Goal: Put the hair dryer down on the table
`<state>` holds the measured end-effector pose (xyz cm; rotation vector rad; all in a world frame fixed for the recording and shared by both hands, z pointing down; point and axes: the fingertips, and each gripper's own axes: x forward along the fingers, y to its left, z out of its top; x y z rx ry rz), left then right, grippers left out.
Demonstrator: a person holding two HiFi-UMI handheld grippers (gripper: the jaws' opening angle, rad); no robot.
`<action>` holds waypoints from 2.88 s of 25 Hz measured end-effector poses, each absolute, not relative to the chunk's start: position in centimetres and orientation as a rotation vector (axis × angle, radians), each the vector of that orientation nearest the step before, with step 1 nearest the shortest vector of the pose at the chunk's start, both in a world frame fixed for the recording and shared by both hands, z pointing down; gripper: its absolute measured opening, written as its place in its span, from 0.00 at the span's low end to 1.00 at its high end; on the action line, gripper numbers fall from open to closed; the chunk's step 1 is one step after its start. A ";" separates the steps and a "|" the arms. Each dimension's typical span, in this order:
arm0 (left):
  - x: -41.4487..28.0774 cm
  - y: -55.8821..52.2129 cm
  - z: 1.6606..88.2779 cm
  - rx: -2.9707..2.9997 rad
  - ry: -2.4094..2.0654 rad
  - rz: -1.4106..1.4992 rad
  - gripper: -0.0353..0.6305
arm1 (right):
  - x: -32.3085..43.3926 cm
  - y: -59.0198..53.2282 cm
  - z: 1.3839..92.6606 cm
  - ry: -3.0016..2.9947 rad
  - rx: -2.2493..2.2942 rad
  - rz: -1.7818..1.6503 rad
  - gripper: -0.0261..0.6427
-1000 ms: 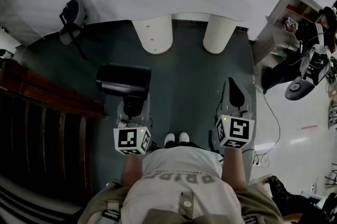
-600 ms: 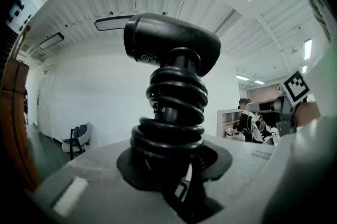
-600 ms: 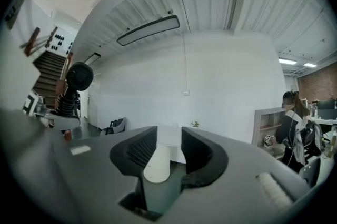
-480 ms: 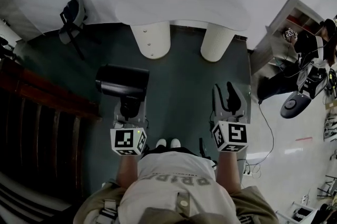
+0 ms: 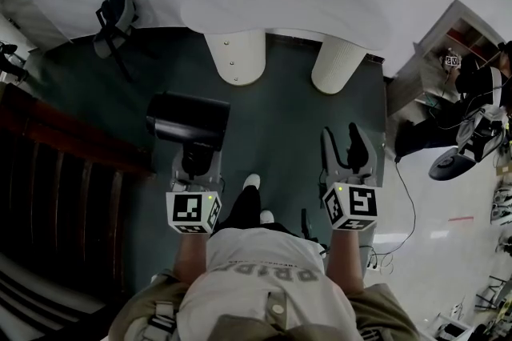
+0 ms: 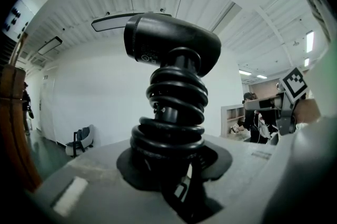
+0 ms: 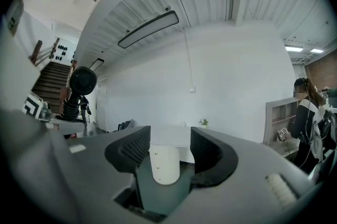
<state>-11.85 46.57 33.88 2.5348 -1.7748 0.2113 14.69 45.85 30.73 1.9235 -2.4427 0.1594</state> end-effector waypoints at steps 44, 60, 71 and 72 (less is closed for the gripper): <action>-16.7 19.7 34.5 2.631 -1.627 0.193 0.26 | 12.6 22.7 30.5 -2.319 2.126 0.224 0.38; -11.4 8.7 33.1 2.596 -1.723 0.196 0.26 | 18.8 10.5 29.9 -2.367 2.073 0.236 0.38; -9.0 4.9 33.9 2.515 -1.787 0.224 0.26 | 21.7 4.3 30.4 -2.408 2.001 0.266 0.38; -8.9 4.7 34.1 2.509 -1.788 0.236 0.26 | 21.8 4.0 30.5 -2.409 1.999 0.272 0.38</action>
